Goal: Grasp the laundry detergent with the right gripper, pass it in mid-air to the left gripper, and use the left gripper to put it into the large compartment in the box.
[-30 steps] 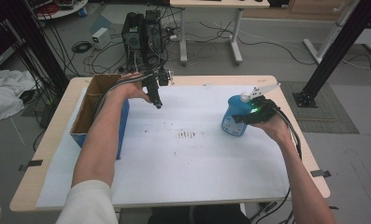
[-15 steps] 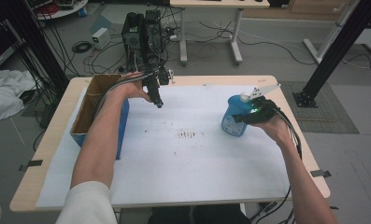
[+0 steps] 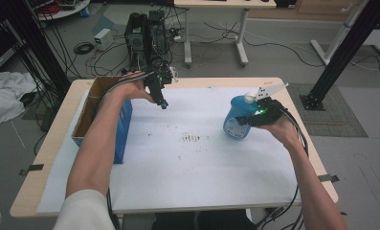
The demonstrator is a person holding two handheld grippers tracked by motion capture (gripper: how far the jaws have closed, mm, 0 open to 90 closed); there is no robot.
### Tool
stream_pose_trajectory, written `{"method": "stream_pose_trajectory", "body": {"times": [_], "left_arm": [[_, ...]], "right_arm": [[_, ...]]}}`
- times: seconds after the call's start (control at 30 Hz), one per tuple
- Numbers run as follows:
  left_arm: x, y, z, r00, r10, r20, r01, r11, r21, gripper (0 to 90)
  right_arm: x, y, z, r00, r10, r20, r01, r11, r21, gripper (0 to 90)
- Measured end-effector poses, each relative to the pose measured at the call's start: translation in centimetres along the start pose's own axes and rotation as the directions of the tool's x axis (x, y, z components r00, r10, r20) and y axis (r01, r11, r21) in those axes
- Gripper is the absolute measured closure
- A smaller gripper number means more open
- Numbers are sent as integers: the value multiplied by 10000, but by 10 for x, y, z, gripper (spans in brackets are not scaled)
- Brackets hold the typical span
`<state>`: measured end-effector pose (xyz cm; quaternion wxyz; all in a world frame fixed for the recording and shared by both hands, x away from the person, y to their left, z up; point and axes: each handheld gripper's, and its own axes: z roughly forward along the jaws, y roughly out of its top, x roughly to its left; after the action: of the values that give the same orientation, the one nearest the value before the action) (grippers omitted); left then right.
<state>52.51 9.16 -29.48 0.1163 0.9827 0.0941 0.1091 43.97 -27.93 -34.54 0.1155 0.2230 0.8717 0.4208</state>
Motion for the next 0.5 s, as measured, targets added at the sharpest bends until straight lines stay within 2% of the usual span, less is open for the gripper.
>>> {"method": "stream_pose_trajectory", "body": {"times": [0.03, 0.1, 0.13, 0.2, 0.27, 0.3, 0.33, 0.37, 0.4, 0.5], "left_arm": [[-2, 1, -3, 10000, 9, 34, -9, 10000, -93, 199], [-8, 2, -14, 9999, 81, 138, -76, 9995, -307, 199], [-10, 2, -18, 9998, 115, 152, -109, 9991, -399, 199], [-15, 3, -28, 9997, 213, 129, -206, 9985, -503, 199], [-22, 5, -38, 9998, 114, 175, -100, 9966, -815, 199], [-23, 6, -44, 9990, 403, 183, -389, 9967, -706, 199], [-27, 8, -49, 9992, 372, 177, -355, 9954, -885, 199], [-30, 9, -54, 9989, 440, 175, -420, 9939, -1017, 199], [-34, 11, -59, 9987, 485, 179, -463, 9932, -1072, 199], [-45, 16, -71, 9978, 564, 337, -512, 9889, -1394, 199]], "right_arm": [[3, 4, -2, 9999, -24, -124, 24, 10000, -35, 474], [5, 13, -5, 9983, -438, -390, 429, 9988, -221, 474], [11, 21, -8, 9968, -534, -590, 525, 9985, -170, 474], [16, 29, -8, 9923, -848, -899, 825, 9962, -297, 473], [22, 37, -9, 9869, -1081, -1202, 1049, 9940, -322, 473], [25, 41, -8, 9826, -1255, -1366, 1226, 9920, -294, 472], [27, 45, -7, 9774, -1510, -1481, 1469, 9884, -388, 472], [32, 48, -7, 9761, -1493, -1581, 1462, 9888, -306, 472], [34, 51, -5, 9692, -1796, -1684, 1758, 9837, -372, 472], [43, 60, -1, 9559, -2090, -2062, 2068, 9778, -321, 472]]}}
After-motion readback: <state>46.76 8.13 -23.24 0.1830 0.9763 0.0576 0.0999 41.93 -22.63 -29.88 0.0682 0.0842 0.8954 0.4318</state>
